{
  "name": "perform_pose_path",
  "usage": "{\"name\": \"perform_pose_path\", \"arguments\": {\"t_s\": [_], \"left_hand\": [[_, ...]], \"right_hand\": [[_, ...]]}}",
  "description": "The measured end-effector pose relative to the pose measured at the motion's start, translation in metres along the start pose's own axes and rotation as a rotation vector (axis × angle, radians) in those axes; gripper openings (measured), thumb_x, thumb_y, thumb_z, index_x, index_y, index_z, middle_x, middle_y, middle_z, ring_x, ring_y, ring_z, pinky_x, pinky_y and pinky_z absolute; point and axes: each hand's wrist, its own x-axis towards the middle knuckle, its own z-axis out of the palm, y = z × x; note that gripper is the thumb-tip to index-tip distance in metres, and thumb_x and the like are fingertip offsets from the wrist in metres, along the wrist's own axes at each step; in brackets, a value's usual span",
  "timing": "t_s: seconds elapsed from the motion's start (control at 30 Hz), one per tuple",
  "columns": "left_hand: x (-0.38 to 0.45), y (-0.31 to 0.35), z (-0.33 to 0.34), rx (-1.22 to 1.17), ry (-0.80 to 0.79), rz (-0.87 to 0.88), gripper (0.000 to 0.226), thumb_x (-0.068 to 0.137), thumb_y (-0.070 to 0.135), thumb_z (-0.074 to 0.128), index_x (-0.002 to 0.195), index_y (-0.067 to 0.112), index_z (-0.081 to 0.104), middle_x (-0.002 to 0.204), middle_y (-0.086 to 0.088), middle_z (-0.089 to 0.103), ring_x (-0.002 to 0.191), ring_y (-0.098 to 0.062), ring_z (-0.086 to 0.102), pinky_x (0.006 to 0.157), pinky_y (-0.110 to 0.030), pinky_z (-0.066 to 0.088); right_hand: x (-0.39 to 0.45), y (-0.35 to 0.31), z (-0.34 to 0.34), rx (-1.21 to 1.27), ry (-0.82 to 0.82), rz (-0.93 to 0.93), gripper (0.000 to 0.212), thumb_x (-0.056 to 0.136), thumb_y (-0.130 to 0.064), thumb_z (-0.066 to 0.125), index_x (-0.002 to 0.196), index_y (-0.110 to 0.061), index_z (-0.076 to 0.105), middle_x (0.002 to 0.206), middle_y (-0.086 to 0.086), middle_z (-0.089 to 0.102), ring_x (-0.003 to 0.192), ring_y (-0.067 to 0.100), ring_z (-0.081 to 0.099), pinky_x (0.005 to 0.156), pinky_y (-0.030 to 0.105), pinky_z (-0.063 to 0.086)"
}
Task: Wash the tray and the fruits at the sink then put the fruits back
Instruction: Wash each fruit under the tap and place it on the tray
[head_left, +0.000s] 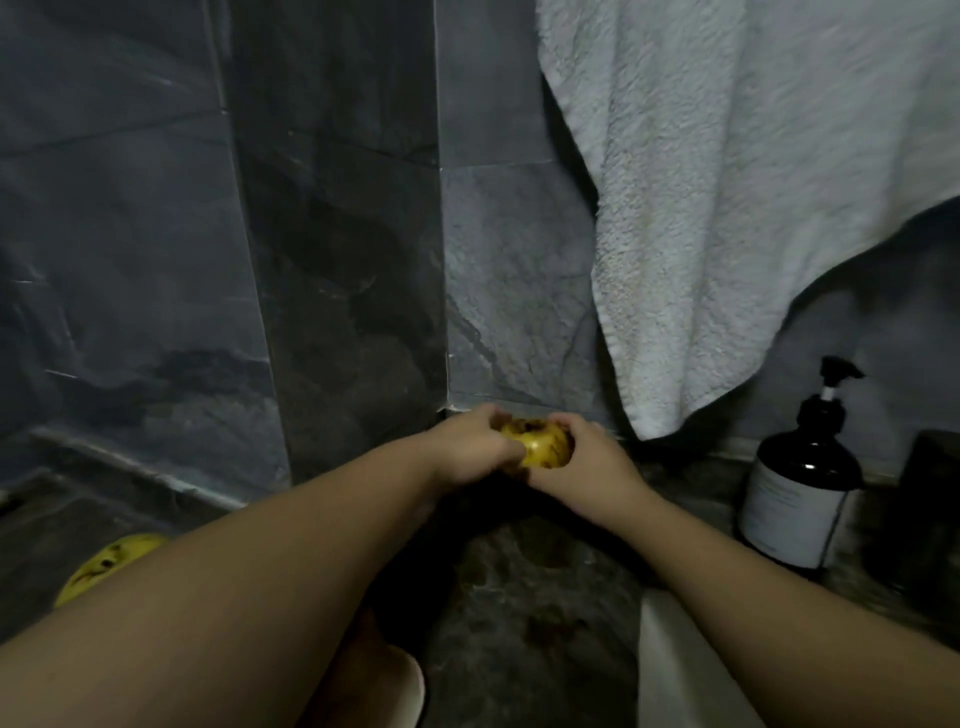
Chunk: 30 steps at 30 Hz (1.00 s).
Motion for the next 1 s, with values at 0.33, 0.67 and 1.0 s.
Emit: {"name": "perform_pose_path", "arguments": {"t_s": [0.33,0.67,1.0], "left_hand": [[-0.094,0.086,0.117,-0.172,-0.165,0.111,0.091,0.047,0.070,0.079,0.124,0.028,0.056,0.112,-0.002,0.071,0.084,-0.018,0.072,0.064,-0.036,0.056],[-0.140,0.106,0.231,-0.506,-0.252,0.114,0.082,0.048,0.047,0.088,0.122,0.035,0.053,0.120,0.003,0.063,0.103,-0.014,0.068,0.079,-0.034,0.065],[-0.126,0.126,0.269,-0.701,-0.444,0.058,0.076,0.054,0.038,0.088,0.124,0.045,0.060,0.128,0.003,0.067,0.116,-0.021,0.066,0.096,-0.047,0.056]], "right_hand": [[-0.150,0.032,-0.115,-0.060,0.036,-0.030,0.095,0.063,-0.043,0.083,0.148,-0.033,0.041,0.125,-0.008,0.031,0.111,0.005,0.042,0.098,0.016,0.034],[-0.255,0.098,-0.192,0.449,-0.247,0.297,0.086,0.078,-0.054,0.076,0.149,-0.054,0.028,0.145,-0.012,0.046,0.128,0.012,0.051,0.092,0.031,0.052],[-0.254,0.124,-0.203,0.796,0.033,0.460,0.036,0.091,-0.035,0.074,0.124,-0.030,0.061,0.124,0.009,0.066,0.103,0.024,0.072,0.071,0.033,0.059]]}}
